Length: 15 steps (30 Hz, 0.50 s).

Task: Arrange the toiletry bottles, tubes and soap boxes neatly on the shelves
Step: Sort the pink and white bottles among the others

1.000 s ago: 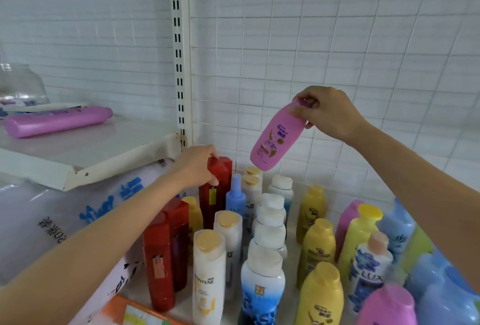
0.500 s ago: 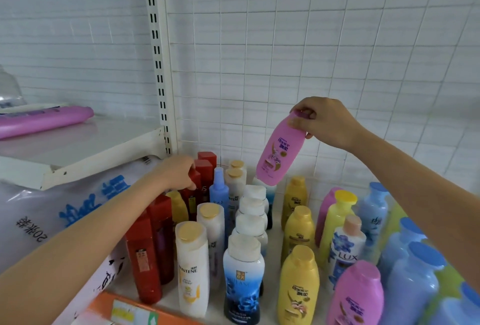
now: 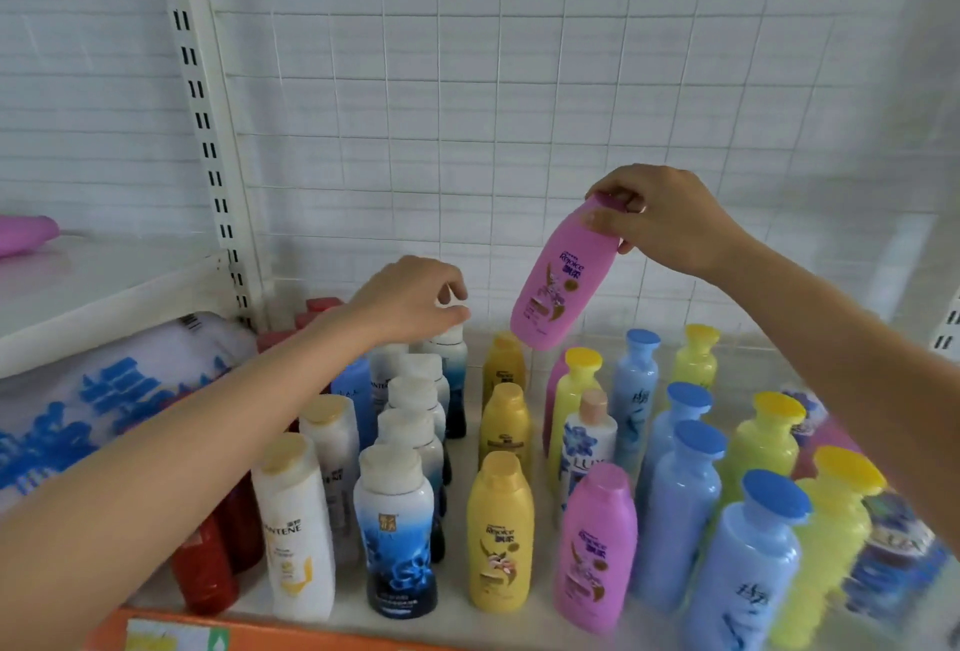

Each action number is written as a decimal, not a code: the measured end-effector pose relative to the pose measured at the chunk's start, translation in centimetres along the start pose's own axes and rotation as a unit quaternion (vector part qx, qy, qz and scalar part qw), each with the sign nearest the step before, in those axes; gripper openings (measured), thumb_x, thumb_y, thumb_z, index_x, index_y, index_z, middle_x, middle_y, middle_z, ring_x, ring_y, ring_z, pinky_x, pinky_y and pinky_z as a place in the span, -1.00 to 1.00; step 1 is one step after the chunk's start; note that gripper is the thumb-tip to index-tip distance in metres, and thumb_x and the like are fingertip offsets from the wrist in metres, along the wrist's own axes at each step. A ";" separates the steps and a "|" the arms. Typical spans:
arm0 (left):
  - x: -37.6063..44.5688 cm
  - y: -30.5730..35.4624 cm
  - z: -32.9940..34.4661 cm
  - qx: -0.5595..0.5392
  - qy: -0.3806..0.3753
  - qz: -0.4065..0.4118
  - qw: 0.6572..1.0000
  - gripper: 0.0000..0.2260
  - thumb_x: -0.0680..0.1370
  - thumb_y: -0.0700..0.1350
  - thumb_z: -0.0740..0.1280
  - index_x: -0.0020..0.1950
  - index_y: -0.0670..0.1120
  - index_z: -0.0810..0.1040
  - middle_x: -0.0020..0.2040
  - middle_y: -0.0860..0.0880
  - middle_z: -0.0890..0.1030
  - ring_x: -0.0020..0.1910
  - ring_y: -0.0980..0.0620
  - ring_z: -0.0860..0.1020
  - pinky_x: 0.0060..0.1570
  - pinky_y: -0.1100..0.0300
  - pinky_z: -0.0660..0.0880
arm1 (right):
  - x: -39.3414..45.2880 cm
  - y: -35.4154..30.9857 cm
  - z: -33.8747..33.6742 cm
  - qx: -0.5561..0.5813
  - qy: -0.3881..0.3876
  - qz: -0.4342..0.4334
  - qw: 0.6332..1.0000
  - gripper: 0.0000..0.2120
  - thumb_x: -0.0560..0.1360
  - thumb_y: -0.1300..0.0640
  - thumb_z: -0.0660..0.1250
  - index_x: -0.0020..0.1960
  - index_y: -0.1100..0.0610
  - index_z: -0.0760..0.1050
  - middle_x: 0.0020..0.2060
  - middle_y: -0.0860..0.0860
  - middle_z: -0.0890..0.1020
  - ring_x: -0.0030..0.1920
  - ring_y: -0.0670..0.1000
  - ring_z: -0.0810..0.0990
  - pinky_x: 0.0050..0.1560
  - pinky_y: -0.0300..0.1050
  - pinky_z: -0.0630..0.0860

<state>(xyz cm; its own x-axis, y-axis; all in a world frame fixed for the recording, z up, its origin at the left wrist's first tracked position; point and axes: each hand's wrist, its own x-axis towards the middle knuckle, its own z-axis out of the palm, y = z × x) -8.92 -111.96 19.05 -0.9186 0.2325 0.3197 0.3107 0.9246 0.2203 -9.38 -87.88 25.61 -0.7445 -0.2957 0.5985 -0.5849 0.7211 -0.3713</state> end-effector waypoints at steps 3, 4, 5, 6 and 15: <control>1.2 3.8 1.8 0.013 -0.045 0.069 0.997 -0.71 0.53 0.02 0.28 0.21 -0.03 0.50 0.11 0.01 0.57 -0.04 0.09 0.50 0.02 0.16 0.47 | -1.7 1.1 -2.0 0.008 0.013 0.025 1.000 -0.87 0.47 0.15 0.34 0.00 0.16 0.54 -0.27 -0.06 0.53 -0.43 -0.15 0.54 -0.34 -0.50 0.40; 1.7 4.9 2.4 0.019 -0.058 0.084 0.995 -0.69 0.54 0.01 0.27 0.25 -0.04 0.48 0.13 0.00 0.56 -0.03 0.09 0.48 0.01 0.19 0.45 | -2.2 1.4 -2.6 0.008 0.016 0.031 0.999 -0.87 0.47 0.16 0.34 0.00 0.16 0.55 -0.28 -0.07 0.53 -0.42 -0.14 0.54 -0.34 -0.49 0.41; 2.2 6.0 3.0 0.025 -0.072 0.097 0.992 -0.66 0.54 0.00 0.26 0.29 -0.05 0.46 0.16 -0.01 0.55 -0.02 0.08 0.48 -0.01 0.22 0.42 | -2.8 1.6 -3.2 0.003 0.017 0.036 0.999 -0.86 0.48 0.16 0.34 0.01 0.16 0.55 -0.28 -0.07 0.53 -0.40 -0.11 0.54 -0.33 -0.47 0.42; 2.7 6.9 3.6 0.030 -0.086 0.106 0.990 -0.64 0.55 0.00 0.25 0.32 -0.07 0.43 0.20 -0.03 0.54 0.02 0.06 0.49 -0.02 0.23 0.40 | -3.2 1.9 -3.8 -0.006 0.018 0.038 0.999 -0.85 0.48 0.16 0.33 0.02 0.17 0.55 -0.27 -0.04 0.53 -0.39 -0.09 0.54 -0.31 -0.45 0.43; 5.7 10.8 8.5 0.112 -0.183 0.117 0.970 -0.59 0.50 -0.02 0.31 0.31 -0.13 0.41 0.24 -0.13 0.48 0.18 -0.10 0.47 0.13 0.08 0.44 | -6.3 4.0 -6.8 -0.073 0.034 0.042 0.996 -0.80 0.49 0.15 0.31 0.09 0.18 0.53 -0.13 -0.03 0.49 -0.18 0.02 0.48 -0.02 -0.13 0.45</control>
<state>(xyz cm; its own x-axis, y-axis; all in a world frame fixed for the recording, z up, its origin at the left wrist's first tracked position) -12.90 -98.07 15.43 -0.8668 0.4982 -0.0210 0.4986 0.8660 -0.0370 -4.84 -78.91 25.24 -0.7623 -0.1921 0.6180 -0.4659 0.8257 -0.3180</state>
